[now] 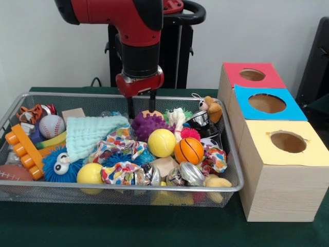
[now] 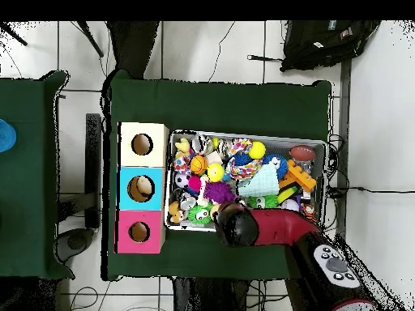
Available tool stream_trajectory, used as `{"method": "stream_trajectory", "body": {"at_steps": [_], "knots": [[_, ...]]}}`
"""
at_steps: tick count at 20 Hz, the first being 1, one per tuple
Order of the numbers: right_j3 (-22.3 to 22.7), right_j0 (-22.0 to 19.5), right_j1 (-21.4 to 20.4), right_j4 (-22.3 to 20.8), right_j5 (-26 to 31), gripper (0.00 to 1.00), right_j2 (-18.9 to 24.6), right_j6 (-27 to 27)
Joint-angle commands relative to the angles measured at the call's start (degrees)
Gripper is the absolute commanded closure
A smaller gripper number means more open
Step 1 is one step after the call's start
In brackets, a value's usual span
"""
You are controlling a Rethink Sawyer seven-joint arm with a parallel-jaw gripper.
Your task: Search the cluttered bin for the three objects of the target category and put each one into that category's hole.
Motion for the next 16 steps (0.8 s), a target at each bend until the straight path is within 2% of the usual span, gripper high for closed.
{"method": "stream_trajectory", "body": {"at_steps": [1,8,16], "knots": [[-0.79,-3.55,-0.22,-0.04,5.42,0.00,1.90,2.69],[-1.67,-4.96,0.08,-0.89,5.86,0.00,2.42,1.74],[-2.32,-4.00,1.91,-1.29,3.58,0.00,1.86,3.80]]}}
